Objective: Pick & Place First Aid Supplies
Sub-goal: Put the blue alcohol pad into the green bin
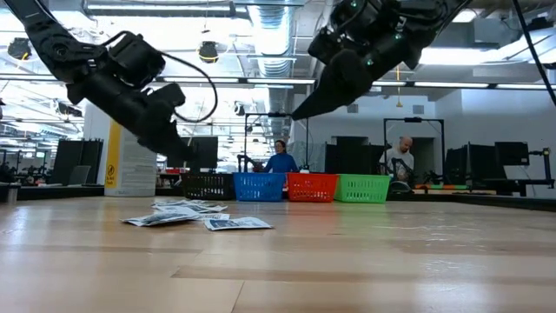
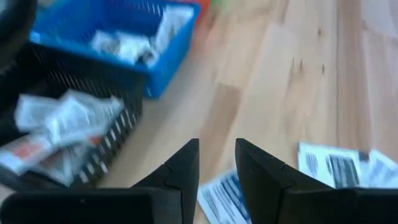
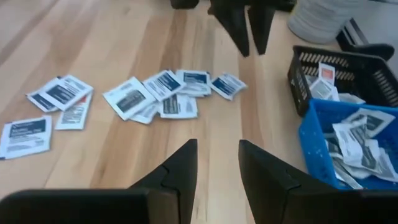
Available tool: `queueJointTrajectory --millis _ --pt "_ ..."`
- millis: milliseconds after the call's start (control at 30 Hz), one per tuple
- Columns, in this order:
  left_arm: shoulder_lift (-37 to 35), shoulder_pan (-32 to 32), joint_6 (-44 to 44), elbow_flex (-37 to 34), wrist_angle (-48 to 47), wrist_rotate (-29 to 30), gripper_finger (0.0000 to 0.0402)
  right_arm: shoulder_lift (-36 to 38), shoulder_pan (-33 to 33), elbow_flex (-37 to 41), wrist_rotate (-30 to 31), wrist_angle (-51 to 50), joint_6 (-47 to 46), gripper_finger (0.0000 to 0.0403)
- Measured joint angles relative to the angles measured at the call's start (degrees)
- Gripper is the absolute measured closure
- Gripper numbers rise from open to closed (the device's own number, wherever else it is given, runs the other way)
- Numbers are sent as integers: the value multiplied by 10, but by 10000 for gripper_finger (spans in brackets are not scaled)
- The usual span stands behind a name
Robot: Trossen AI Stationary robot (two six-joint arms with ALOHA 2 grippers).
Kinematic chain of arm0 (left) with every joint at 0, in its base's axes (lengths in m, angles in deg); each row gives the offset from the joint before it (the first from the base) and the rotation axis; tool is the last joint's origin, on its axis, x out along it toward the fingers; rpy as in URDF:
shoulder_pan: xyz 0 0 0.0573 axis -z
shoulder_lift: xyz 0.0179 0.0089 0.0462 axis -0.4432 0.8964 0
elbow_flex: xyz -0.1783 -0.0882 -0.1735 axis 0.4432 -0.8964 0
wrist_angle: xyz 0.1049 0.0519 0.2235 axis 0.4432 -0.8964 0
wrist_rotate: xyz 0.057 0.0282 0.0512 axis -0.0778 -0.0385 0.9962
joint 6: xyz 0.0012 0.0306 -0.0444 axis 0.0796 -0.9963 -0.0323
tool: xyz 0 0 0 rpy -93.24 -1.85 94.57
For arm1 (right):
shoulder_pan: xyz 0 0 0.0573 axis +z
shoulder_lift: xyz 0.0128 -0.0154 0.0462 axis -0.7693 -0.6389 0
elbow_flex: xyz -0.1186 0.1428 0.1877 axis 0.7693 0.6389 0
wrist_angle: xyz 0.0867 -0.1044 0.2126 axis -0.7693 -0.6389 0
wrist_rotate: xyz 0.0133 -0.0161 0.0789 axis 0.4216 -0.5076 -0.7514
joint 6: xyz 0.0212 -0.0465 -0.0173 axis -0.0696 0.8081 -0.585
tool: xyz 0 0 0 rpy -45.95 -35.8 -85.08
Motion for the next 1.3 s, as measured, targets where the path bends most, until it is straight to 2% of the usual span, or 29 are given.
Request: queueJointTrajectory --millis 200,367,567,800,900,1067,1300 --pt "13 3 17 0 -40 -33 298 0 19 0 0 14 -3 292" --pt "72 10 17 0 -35 -33 298 0 29 0 0 20 -4 292" --pt "161 10 29 1 36 13 298 0 32 0 0 22 -12 292" --pt "200 8 40 4 54 6 300 0 32 0 0 22 -24 292" --pt "198 7 42 3 51 0 320 0 33 0 0 22 -24 292" --pt "196 11 42 2 49 -31 386 0 33 0 0 22 -28 292" --pt "197 27 39 0 76 -33 394 0 33 0 0 22 -30 292"
